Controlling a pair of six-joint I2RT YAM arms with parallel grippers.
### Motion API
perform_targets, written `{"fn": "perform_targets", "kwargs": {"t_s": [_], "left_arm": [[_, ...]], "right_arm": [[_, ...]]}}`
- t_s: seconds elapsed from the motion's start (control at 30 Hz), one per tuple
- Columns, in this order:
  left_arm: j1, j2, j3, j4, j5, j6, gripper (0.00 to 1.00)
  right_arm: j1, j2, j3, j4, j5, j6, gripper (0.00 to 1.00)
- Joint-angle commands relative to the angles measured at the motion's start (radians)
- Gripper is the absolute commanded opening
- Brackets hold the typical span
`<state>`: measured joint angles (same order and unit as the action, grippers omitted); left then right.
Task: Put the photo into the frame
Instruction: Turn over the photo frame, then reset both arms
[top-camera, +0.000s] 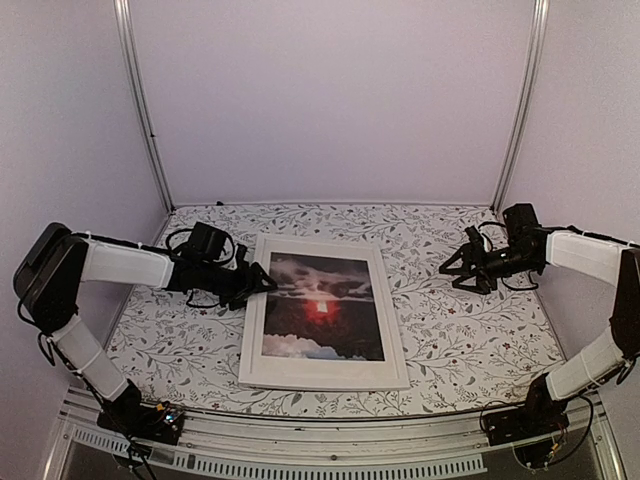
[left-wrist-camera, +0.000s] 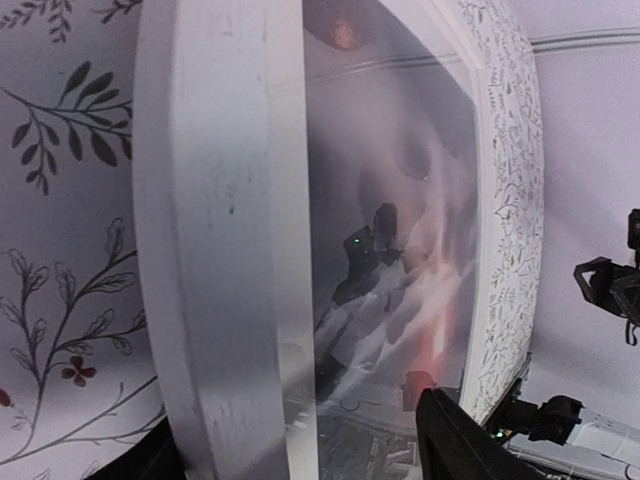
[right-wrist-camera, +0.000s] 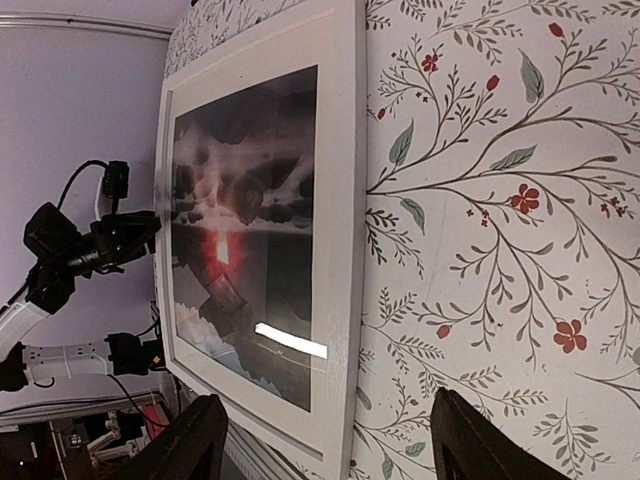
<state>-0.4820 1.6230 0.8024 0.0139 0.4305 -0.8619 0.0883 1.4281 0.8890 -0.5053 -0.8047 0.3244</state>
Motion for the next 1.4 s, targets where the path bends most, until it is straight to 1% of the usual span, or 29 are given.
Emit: {"fn": "perform_targets", "kwargs": {"t_s": [0.0,0.2,0.33,0.4,0.5,0.67,0.77,0.8,0.83,0.87,0.9,0.93,0.97,1.2,1.3,1.37], "left_arm": [[0.016,0.006,0.007,-0.078,-0.107,0.109,0.7],[0.039,0.001,-0.005,-0.117,-0.161,0.141,0.73],[0.041,-0.054,0.013,-0.185,-0.249,0.169,0.73],[0.04,-0.111,0.026,-0.226,-0.322,0.191,0.73],[0.035,-0.245,0.042,-0.293,-0.452,0.238,0.73],[0.025,-0.46,0.074,-0.373,-0.688,0.338,0.75],[0.024,-0.567,0.081,-0.39,-0.801,0.405,0.78],[0.024,-0.599,0.076,-0.386,-0.823,0.426,0.81],[0.024,-0.625,0.071,-0.382,-0.84,0.442,0.86],[0.024,-0.65,0.065,-0.376,-0.859,0.457,0.9],[0.025,-0.67,0.059,-0.369,-0.87,0.47,0.95],[0.024,-0.687,0.051,-0.366,-0.882,0.479,0.98],[0.026,-0.702,0.047,-0.364,-0.894,0.483,0.99],[0.031,-0.767,0.046,-0.349,-0.904,0.539,1.0],[0.032,-0.812,0.019,-0.325,-0.888,0.579,1.0],[0.032,-0.851,-0.012,-0.301,-0.862,0.599,1.0]], "right_arm": [[-0.006,0.009,-0.015,0.02,0.002,-0.016,0.74],[-0.006,-0.002,-0.027,0.007,0.026,-0.032,0.74],[-0.006,-0.026,-0.019,-0.02,0.081,-0.043,0.74],[-0.007,-0.042,-0.009,-0.04,0.126,-0.052,0.74],[0.002,-0.079,0.014,-0.064,0.229,-0.072,0.74],[0.087,-0.148,0.071,-0.088,0.467,-0.106,0.76],[0.137,-0.169,0.107,-0.09,0.567,-0.118,0.8],[0.149,-0.174,0.119,-0.087,0.592,-0.123,0.83],[0.157,-0.182,0.126,-0.08,0.617,-0.126,0.84],[0.162,-0.19,0.131,-0.074,0.639,-0.128,0.88],[0.163,-0.206,0.132,-0.066,0.656,-0.132,0.96],[0.164,-0.219,0.132,-0.055,0.672,-0.132,0.99],[0.164,-0.23,0.127,-0.044,0.686,-0.134,0.99],[0.164,-0.339,0.063,0.042,0.742,-0.154,0.99],[0.164,-0.376,0.029,0.069,0.781,-0.154,0.99],[0.165,-0.397,0.016,0.08,0.778,-0.154,0.99]]}}
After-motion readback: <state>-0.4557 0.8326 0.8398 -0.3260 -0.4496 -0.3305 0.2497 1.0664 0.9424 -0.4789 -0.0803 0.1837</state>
